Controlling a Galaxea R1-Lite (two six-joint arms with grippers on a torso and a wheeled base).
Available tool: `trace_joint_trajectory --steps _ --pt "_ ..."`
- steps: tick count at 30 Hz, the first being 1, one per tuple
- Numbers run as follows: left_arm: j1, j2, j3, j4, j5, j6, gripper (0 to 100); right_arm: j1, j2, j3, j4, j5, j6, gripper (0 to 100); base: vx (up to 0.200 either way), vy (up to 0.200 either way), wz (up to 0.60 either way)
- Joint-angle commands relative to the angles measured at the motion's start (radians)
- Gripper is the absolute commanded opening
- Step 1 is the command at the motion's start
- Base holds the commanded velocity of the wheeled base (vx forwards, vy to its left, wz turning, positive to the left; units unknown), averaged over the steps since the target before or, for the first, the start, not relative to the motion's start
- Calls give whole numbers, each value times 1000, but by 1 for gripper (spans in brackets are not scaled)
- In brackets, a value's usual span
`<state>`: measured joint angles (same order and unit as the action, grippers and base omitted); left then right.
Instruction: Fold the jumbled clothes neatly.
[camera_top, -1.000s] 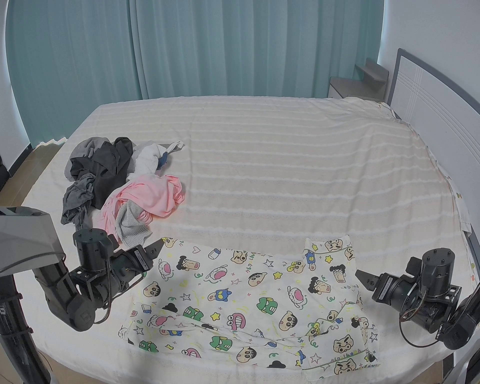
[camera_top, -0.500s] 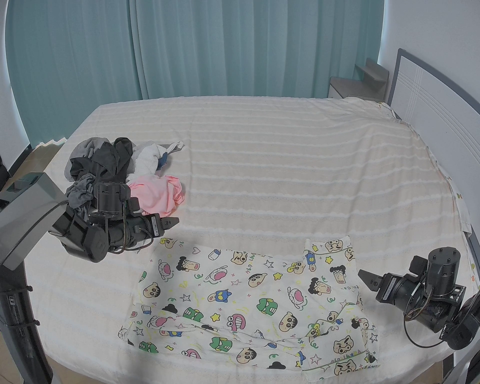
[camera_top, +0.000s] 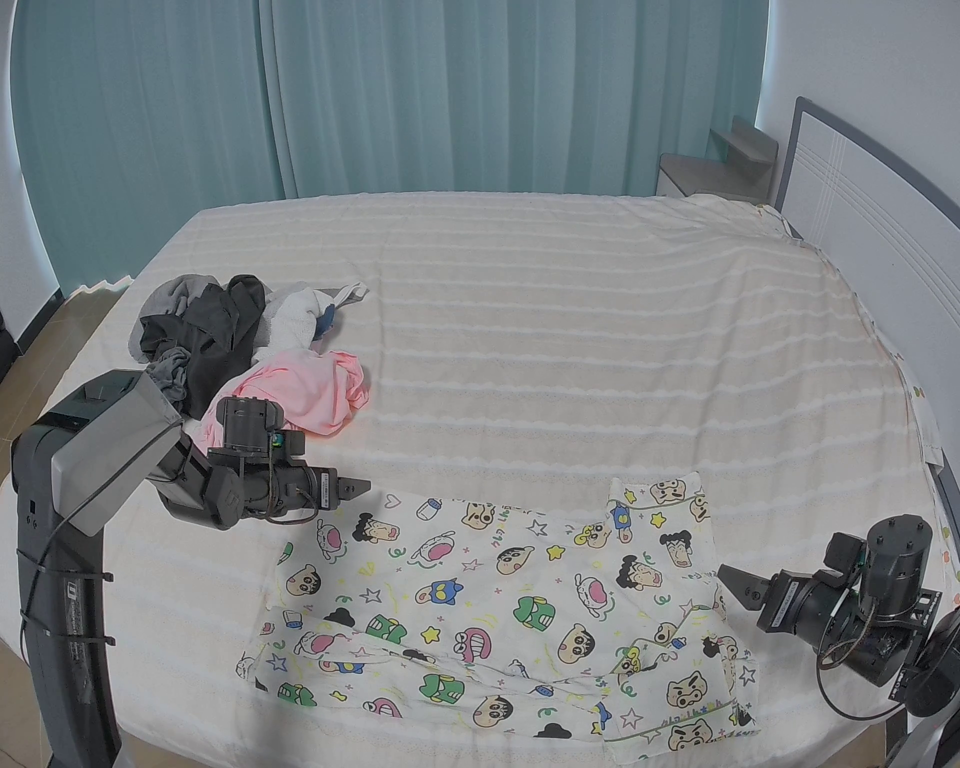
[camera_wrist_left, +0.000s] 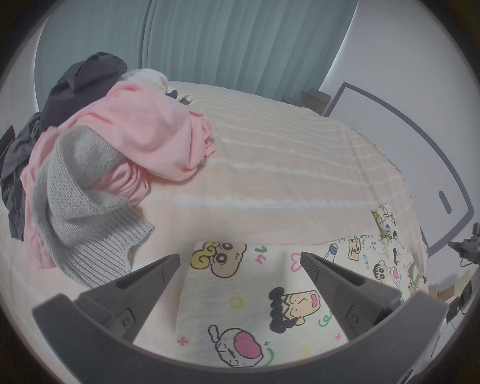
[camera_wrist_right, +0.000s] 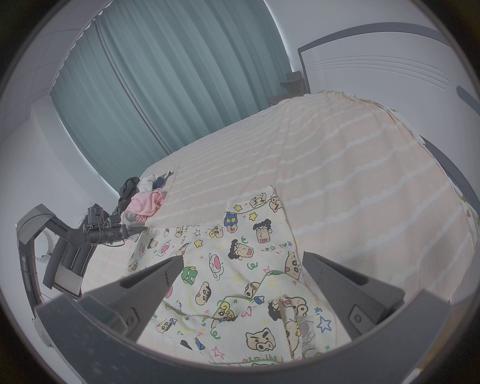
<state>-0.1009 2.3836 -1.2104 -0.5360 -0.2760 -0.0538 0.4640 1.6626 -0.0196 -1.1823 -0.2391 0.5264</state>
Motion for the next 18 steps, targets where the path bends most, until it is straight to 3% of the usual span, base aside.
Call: trace_joint_trajectory --steps 1,18 --pt "1 37 -15 -2 1 0 100 18 -10 20 0 1 1 100 0 0 0" --pt "-14 80 -27 -48 3 -1 100 30 5 20 -2 9 11 100 0 0 0"
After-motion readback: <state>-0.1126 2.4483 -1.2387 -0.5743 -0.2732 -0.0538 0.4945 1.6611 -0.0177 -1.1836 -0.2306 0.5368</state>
